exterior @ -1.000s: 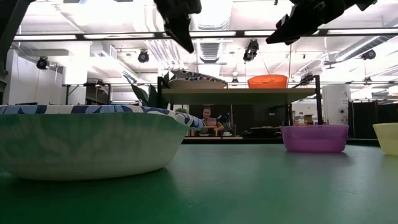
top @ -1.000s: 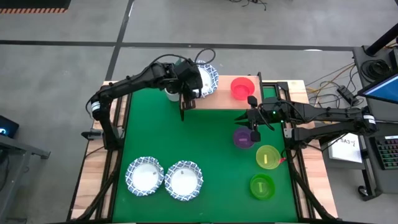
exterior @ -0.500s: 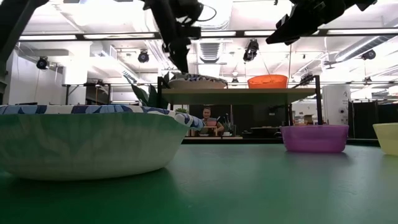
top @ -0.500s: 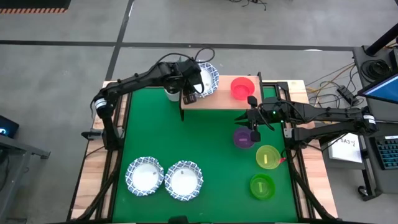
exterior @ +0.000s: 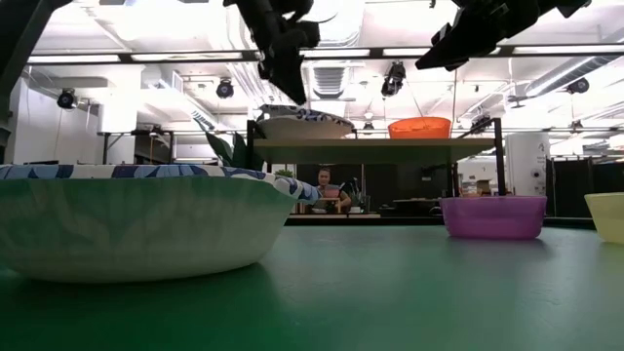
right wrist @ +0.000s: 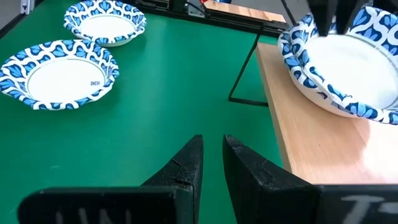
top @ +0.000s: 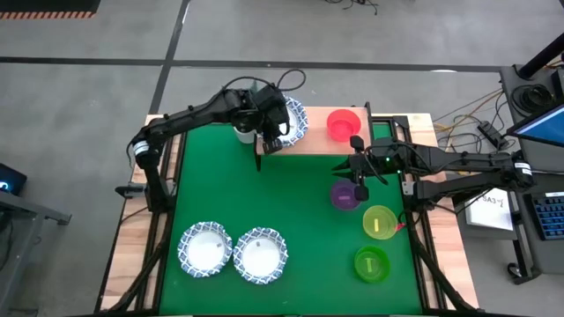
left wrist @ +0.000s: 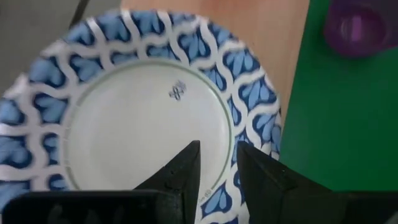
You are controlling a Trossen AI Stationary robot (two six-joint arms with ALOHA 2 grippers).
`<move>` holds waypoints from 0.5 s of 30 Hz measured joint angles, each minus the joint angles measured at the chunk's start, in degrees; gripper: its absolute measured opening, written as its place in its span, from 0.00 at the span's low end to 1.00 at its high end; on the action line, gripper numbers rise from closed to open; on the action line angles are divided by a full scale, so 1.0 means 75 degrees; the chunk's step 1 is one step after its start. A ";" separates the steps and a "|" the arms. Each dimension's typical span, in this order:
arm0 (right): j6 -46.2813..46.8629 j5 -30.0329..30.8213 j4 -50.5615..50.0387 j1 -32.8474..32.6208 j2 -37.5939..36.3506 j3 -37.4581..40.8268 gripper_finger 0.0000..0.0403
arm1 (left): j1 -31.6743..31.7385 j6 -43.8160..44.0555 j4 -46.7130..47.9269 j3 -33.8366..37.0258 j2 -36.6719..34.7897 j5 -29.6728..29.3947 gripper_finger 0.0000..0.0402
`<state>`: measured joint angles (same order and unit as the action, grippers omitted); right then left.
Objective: Place and stack bowls onto a shelf
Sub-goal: Stack the white patterned bowl on top of the white patterned bowl on the shelf
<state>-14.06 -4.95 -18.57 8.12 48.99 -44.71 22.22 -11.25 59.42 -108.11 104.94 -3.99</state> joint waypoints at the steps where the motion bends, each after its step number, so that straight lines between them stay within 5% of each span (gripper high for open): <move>1: 0.0002 0.0000 0.0000 0.0000 0.0000 0.0002 0.13 | 0.0000 0.0000 0.0028 -0.0090 -0.0011 -0.0005 0.21; 5: 0.0004 0.0000 0.0000 0.0000 0.0000 0.0003 0.13 | -0.0006 -0.0023 0.0520 -0.0559 -0.0106 -0.0175 0.21; 11: 0.0015 0.0000 -0.0009 0.0000 0.0000 0.0019 0.13 | 0.0100 -0.0235 0.1885 -0.1027 -0.0116 -0.2391 0.21; 15: 0.0020 0.0000 -0.0006 0.0000 0.0003 0.0020 0.13 | 0.0394 -0.0233 0.1848 -0.0815 -0.0120 -0.2343 0.21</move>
<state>-13.91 -4.95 -18.61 8.12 49.01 -44.56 25.18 -12.99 73.28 -114.22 104.04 -21.57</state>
